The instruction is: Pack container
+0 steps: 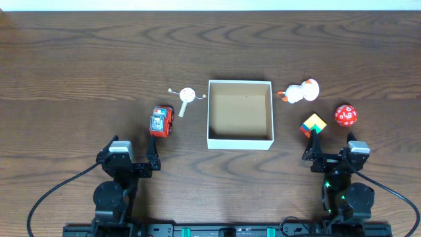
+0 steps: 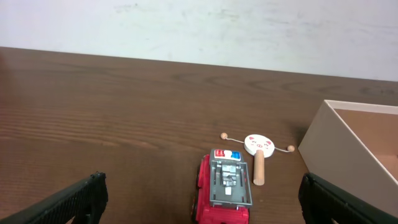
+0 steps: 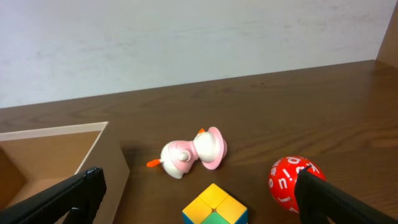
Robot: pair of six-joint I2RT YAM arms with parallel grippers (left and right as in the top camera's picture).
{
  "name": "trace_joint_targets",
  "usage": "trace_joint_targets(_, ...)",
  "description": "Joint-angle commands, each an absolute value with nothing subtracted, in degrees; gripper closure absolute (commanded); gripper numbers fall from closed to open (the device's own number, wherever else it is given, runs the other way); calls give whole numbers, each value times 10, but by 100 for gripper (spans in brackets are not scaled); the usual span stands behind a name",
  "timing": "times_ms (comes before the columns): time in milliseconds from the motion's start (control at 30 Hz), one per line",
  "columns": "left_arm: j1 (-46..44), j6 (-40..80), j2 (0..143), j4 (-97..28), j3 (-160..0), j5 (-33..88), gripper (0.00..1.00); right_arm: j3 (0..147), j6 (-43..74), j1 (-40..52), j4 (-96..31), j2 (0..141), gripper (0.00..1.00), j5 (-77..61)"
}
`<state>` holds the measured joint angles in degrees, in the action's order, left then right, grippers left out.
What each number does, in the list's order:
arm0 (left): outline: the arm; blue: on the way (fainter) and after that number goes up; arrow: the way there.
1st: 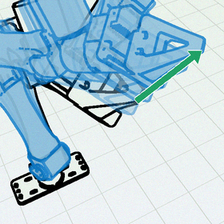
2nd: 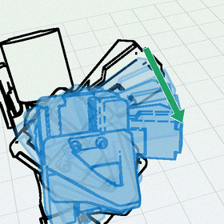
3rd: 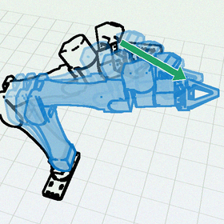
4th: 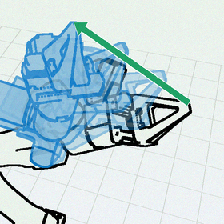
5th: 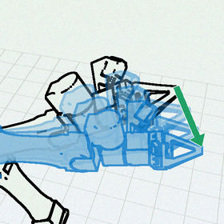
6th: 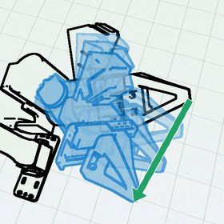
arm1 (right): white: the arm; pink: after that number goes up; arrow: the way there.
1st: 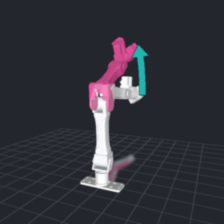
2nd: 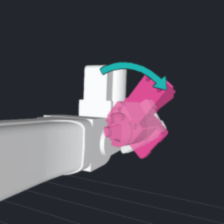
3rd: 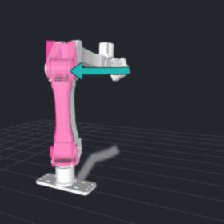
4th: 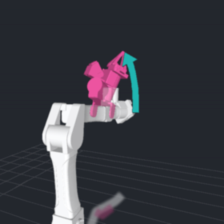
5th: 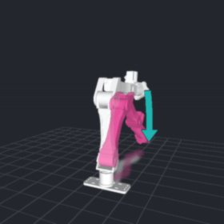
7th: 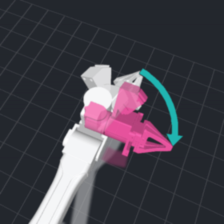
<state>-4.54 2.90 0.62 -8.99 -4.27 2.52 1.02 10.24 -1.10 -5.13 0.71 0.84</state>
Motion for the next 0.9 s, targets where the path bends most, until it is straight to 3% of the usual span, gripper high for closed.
trace_joint_targets(0,-43,22,2,-107,-39,19,2,8,98,-19,-52,4,1,6)
trace_joint_targets(633,-43,22,2,-107,-39,19,2,8,103,-18,-51,4,1,5)
trace_joint_targets(867,-43,22,2,-107,-39,19,2,8,229,-18,-51,4,1,-19)
